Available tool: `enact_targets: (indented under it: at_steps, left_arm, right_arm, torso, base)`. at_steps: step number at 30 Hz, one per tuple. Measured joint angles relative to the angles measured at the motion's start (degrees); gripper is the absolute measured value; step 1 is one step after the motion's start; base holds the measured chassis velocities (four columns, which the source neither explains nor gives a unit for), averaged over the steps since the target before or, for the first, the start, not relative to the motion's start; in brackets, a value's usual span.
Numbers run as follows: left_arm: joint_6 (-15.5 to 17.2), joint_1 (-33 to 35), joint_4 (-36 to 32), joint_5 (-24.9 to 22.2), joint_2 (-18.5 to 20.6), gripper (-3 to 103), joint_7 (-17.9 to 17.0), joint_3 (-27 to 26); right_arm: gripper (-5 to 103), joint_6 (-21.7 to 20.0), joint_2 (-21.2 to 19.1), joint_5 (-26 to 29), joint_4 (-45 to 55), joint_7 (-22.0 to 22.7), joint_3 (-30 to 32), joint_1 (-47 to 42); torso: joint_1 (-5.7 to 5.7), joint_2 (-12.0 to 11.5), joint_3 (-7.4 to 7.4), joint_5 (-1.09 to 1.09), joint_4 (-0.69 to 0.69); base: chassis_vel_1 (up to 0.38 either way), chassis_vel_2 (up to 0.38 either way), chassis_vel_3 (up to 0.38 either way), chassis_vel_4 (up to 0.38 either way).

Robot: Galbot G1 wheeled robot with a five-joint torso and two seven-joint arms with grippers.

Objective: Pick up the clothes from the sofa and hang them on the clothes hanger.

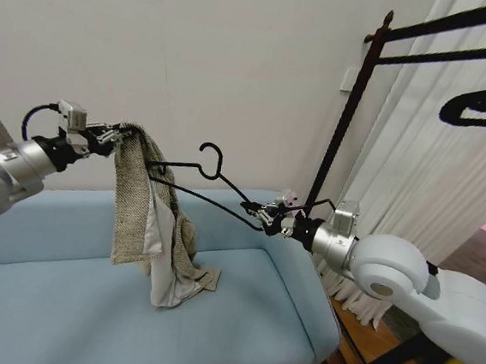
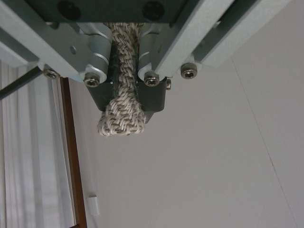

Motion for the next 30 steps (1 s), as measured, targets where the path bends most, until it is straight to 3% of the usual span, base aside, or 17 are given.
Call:
enact_targets:
  at_steps: [9,12,20,25,30]
  left_arm:
    - [0.0,0.0,-1.0,-0.1,0.1,6,-0.4,0.0]
    - [0.0,-0.1,-1.3,-0.1,0.1,6,-0.7,0.1]
    - [0.1,-1.1,-0.2,-0.7,-0.1,6,-0.9,0.2]
    - [0.1,-1.1,0.5,-0.5,-0.8,6,-0.4,0.5]
    - [0.1,-0.8,0.3,-0.3,-1.4,6,-0.3,0.8]
  right_arm:
    - [2,-1.8,8.4,1.7,-3.1,4.2,-3.2,4.3]
    - [2,-2.3,9.5,0.6,-4.0,4.4,-3.9,3.3]
    - [2,-1.6,7.6,-6.3,-7.2,2.6,-1.8,-4.4]
    - [2,-0.7,6.2,-6.6,-8.7,2.1,-0.4,-4.4]
    - [2,-0.6,9.2,-4.2,-10.2,3.5,-1.5,0.2]
  torso:
    - [0.0,0.0,0.0,-0.01,0.02]
    - [0.0,0.0,0.0,-0.01,0.02]
    - [0.0,0.0,0.0,0.01,-0.01]
    - [0.0,0.0,0.0,0.0,-0.02]
    - [0.0,0.0,0.01,0.0,0.01]
  base:
    - [0.0,0.0,0.0,0.0]
    - [0.0,0.0,0.0,0.0]
    - [0.0,0.0,0.0,0.0]
    - [0.0,0.0,0.0,0.0]
    - [0.0,0.0,0.0,0.0]
